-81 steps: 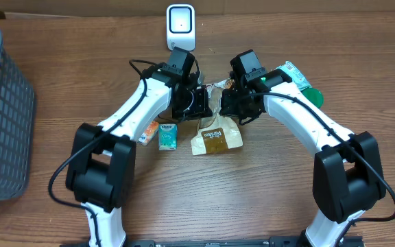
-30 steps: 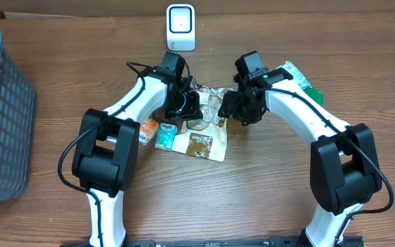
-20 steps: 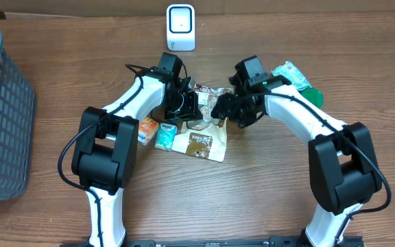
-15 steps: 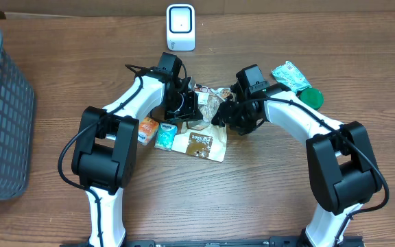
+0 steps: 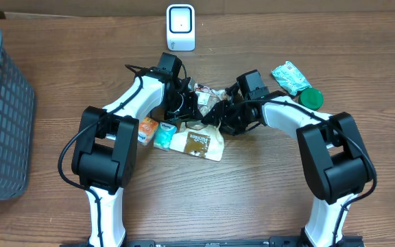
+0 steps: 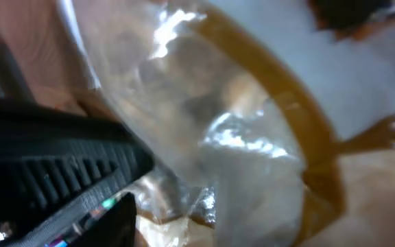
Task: Scan the item barcode
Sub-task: 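Release the bag with the left gripper and retract the left arm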
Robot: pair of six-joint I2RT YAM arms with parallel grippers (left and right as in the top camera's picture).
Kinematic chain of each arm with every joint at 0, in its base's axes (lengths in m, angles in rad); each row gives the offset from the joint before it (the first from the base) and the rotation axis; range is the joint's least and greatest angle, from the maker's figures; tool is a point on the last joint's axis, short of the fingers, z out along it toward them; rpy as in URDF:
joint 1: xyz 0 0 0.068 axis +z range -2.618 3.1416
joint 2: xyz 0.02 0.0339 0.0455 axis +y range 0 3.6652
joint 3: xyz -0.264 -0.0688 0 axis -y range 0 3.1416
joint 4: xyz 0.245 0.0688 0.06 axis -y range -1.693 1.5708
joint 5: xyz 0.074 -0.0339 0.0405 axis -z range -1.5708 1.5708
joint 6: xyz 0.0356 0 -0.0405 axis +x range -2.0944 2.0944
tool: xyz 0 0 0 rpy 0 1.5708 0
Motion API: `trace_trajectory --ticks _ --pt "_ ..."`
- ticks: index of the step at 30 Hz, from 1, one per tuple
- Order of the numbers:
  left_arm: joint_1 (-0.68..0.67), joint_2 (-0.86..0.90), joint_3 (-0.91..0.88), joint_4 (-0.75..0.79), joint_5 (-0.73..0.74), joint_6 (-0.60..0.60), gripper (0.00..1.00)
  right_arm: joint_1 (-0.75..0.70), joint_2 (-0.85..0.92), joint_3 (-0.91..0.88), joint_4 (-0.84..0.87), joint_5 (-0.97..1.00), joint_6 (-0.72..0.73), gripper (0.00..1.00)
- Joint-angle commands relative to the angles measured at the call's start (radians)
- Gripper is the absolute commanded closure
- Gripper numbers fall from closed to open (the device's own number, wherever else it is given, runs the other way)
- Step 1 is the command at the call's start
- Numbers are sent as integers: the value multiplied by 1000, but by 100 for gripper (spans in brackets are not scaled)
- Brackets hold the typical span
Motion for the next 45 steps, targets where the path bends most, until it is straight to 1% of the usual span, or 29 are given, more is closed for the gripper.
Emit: trace_trajectory --ticks 1,6,14,17,22,27,31,32,33,34,36,42,45 --pt "6 35 2 -2 -14 9 96 13 40 -17 13 -35 60 63" --pt "6 35 2 -2 -14 9 96 16 40 -17 41 -47 64 64" --pt "6 35 2 0 -14 8 96 62 40 -17 152 -46 84 64" --pt "6 35 2 0 -14 8 96 76 40 -17 154 2 132 64" --pt "6 35 2 0 -14 8 96 86 40 -17 155 18 140 65" --pt "6 35 2 0 -14 8 96 107 40 -17 161 77 217 64" --pt "6 35 2 0 -14 8 96 143 40 -17 195 83 217 64" --pt "6 35 2 0 -14 8 96 151 40 -17 199 82 217 67" --pt "5 35 2 1 -14 8 96 159 40 -17 201 83 217 73" --pt "5 35 2 1 -14 8 96 167 40 -17 203 90 217 83" --pt "5 35 2 0 -14 8 96 175 40 -17 203 103 216 96" --pt "6 35 3 0 -14 8 96 170 39 -17 195 98 207 96" --pt "19 34 26 -23 8 18 96 161 37 -16 196 45 163 96"
